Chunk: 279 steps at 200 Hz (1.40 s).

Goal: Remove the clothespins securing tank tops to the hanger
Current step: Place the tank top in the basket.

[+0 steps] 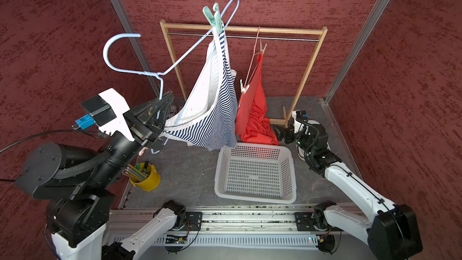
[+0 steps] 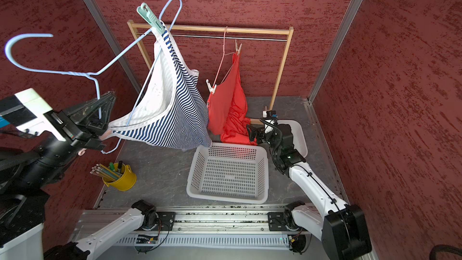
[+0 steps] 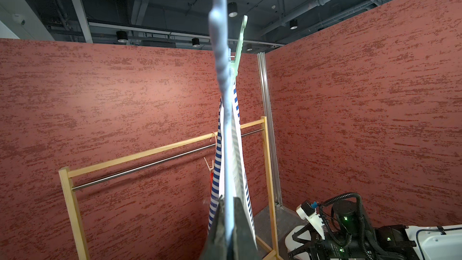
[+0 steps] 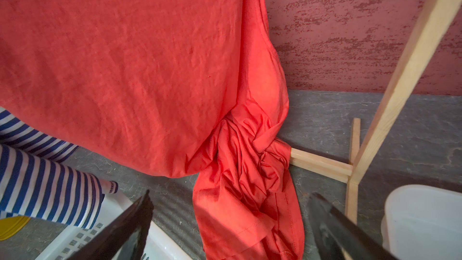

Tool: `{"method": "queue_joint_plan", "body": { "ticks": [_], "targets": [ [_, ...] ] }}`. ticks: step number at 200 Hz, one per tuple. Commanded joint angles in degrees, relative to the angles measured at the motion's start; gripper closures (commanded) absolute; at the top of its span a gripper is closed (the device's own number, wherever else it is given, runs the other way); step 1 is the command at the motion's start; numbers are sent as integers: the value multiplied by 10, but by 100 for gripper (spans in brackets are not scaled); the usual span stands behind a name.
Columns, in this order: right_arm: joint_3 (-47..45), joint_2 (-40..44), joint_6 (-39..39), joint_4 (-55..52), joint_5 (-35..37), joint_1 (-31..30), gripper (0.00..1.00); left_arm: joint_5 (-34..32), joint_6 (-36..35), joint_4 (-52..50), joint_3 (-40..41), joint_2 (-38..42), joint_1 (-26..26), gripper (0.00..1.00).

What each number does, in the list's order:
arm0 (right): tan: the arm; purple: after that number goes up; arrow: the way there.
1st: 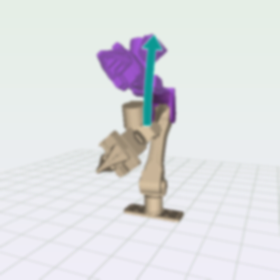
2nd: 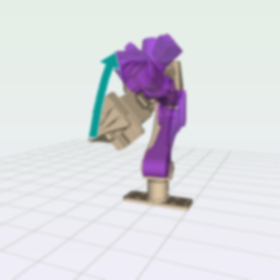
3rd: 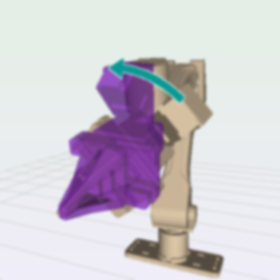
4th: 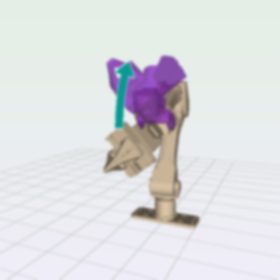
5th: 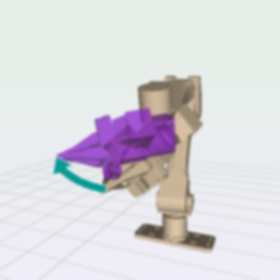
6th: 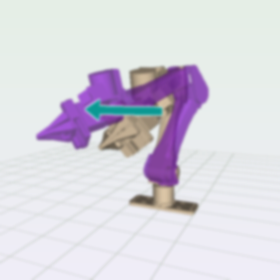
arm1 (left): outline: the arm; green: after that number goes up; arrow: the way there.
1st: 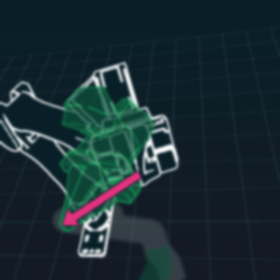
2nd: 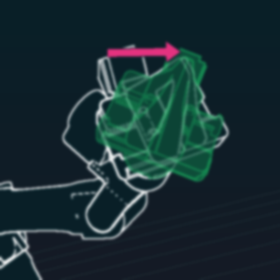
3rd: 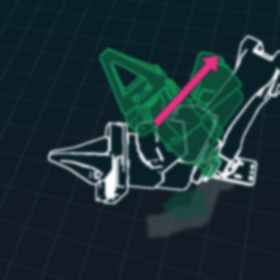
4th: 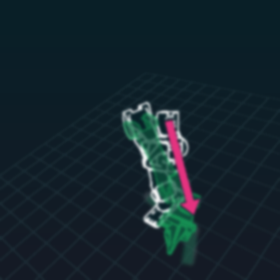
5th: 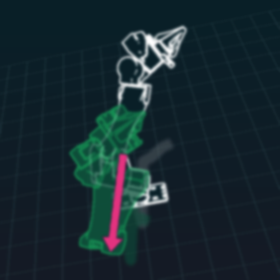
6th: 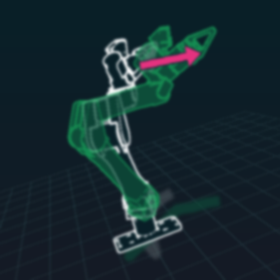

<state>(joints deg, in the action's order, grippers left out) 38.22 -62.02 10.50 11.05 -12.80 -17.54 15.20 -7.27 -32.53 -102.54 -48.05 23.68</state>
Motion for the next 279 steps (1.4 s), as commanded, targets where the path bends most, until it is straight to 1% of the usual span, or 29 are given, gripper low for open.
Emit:
{"method": "queue_joint_plan", "body": {
  "ticks": [1, 19, 41, 52, 71, 93, 126, 158, 183, 200, 225, 246, 265, 279],
  "targets": [
    [14, 15, -7, 0, 13, -4, 1, 14, 1, 13, -18, 7, -1, 100],
    [15, 19, -7, 0, 16, -4, 1, 11, -10, -15, -35, 13, -1, 100],
    [16, 20, -6, 2, 16, -4, 1, -2, -10, 16, -11, 43, 0, 100],
    [18, 18, -5, 3, 14, -4, 1, 2, -8, 12, -14, 42, 3, 100],
    [20, 15, -4, 5, 11, -4, 1, 49, -14, -20, -33, 24, 7, 100],
    [18, 17, -3, 5, 13, -4, 1, 110, -18, -21, -22, 21, 7, 100],
    [5, 34, -3, 1, 21, -4, 1, 144, -22, -10, 6, 19, 7, 100],
    [-7, 59, -6, -8, 17, -3, 1, 153, -12, 23, 41, -9, 7, 100],
    [-10, 89, -11, -24, 12, -4, 1, 187, -5, 61, 57, -31, 5, 100],
    [-8, 110, -13, -43, 8, -4, 1, 216, -3, 78, 59, -48, 5, 100],
    [3, 145, -11, -85, 12, -3, 1, 251, -26, 75, 66, -65, 5, 100],
    [21, 179, -12, -142, 21, -3, 1, 296, -44, 84, 88, -70, 0, 100],
    [47, 204, -17, -202, 39, -4, 1, 322, -41, 83, 90, -89, -10, 100],
    [77, 209, -24, -257, 55, -4, 1, 352, -33, 86, 88, -109, -23, 100]
  ]
}}
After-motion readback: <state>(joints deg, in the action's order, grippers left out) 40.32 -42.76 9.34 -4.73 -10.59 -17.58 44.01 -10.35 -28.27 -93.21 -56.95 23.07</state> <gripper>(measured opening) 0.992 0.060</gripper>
